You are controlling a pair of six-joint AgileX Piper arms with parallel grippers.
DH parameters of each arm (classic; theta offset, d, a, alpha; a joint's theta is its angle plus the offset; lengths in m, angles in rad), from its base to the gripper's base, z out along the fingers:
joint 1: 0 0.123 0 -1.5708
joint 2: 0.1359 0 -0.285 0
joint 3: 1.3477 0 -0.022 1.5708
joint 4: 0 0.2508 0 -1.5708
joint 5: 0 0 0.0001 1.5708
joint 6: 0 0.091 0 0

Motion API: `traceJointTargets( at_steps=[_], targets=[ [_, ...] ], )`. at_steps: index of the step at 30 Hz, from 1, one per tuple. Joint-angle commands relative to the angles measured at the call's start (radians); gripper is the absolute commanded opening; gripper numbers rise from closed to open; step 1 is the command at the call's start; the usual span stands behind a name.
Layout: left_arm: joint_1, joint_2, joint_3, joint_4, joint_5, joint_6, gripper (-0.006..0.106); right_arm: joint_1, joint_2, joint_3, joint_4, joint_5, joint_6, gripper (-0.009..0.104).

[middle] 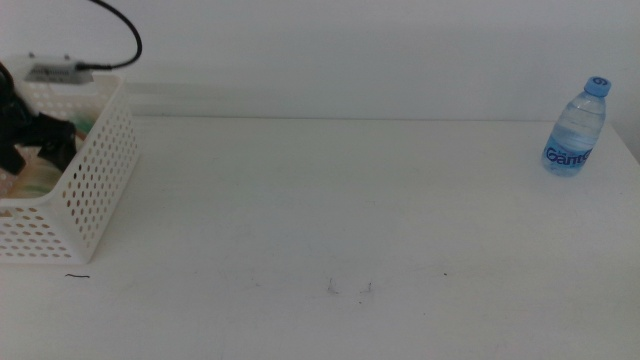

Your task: Use arms to grab the bottles and put them into the dustbin to the left of the table.

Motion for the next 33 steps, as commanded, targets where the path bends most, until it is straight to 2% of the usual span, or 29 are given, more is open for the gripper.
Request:
traceJointTargets(
  at_steps=[1, 7, 15, 22, 24, 26, 28, 30, 33],
  targets=[
    [-0.009, -0.050, -0.008, 0.006, -0.012, -0.026, 0.094, -0.005, -0.005, 0.004, -0.008, -0.008, -0.002, 0.085],
    [-0.049, -0.254, 0.028, -0.006, -0.042, -0.096, 0.094, -0.005, -0.005, 0.004, -0.008, -0.008, -0.002, 0.085],
    [-0.198, -0.664, 0.218, -0.179, -0.179, -0.041, 0.094, -0.005, -0.005, 0.004, -0.008, -0.008, -0.002, 0.085],
    [-0.375, -0.925, 0.264, -0.212, -0.071, -0.041, 0.094, -0.005, -0.005, 0.004, -0.008, -0.008, -0.002, 0.085],
    [-0.447, -1.011, 0.309, -0.200, -0.092, -0.079, 0.094, -0.005, -0.005, 0.004, -0.008, -0.008, -0.002, 0.085],
    [-0.523, -1.095, 0.371, -0.163, -0.111, -0.186, 0.094, -0.005, -0.005, 0.004, -0.008, -0.008, -0.002, 0.085],
    [-0.599, -1.179, 0.428, -0.101, -0.121, -0.256, 0.094, -0.005, -0.005, 0.004, -0.008, -0.008, -0.002, 0.085],
    [-0.650, -1.223, 0.444, -0.061, -0.121, -0.258, 0.094, -0.005, -0.005, 0.004, -0.008, -0.008, -0.002, 0.085],
    [-0.683, -1.251, 0.444, -0.053, -0.123, -0.258, 0.094, -0.005, -0.005, 0.004, -0.008, -0.008, -0.002, 0.085]
  ],
)
